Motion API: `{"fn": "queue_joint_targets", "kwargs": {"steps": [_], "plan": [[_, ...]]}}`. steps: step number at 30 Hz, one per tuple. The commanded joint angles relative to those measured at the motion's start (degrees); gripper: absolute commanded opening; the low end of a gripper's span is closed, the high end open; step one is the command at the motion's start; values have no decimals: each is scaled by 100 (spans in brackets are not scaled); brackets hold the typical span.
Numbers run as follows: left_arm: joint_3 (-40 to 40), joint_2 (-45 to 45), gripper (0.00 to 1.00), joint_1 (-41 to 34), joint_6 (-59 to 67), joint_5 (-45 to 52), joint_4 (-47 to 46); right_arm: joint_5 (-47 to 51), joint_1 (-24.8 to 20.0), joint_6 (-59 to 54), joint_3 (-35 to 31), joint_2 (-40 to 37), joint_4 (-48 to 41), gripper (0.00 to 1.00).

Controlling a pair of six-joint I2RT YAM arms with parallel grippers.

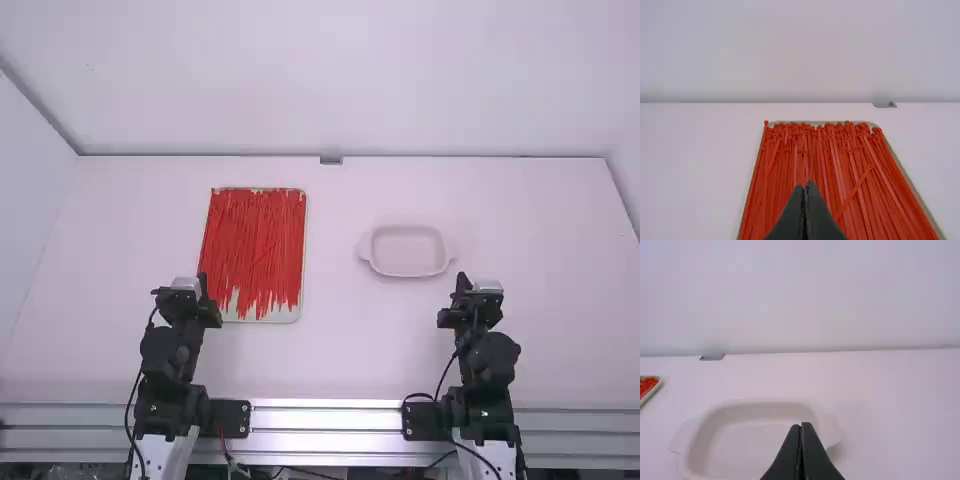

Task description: Fasten the cable tie

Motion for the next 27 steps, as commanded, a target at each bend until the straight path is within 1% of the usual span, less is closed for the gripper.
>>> {"fn": "queue_joint_targets", "kwargs": {"steps": [1, 8, 16, 21, 27], "plan": [[0, 0, 0, 2, 0, 0, -2, 17, 0, -17, 0, 0, -2, 0], [125, 96, 3, 3, -5, 22, -35, -27, 3, 31, 101, 100, 20, 3], [660, 542, 9, 7, 4, 242, -365, -181, 28, 117, 586, 537, -221, 9], [1192, 1070, 16, 14, -4, 394, -760, -330, 77, 180, 1040, 1050, -508, 16], [1960, 1932, 26, 11, 123, 693, -1441, -557, 126, 187, 1713, 1937, -1141, 26]]}}
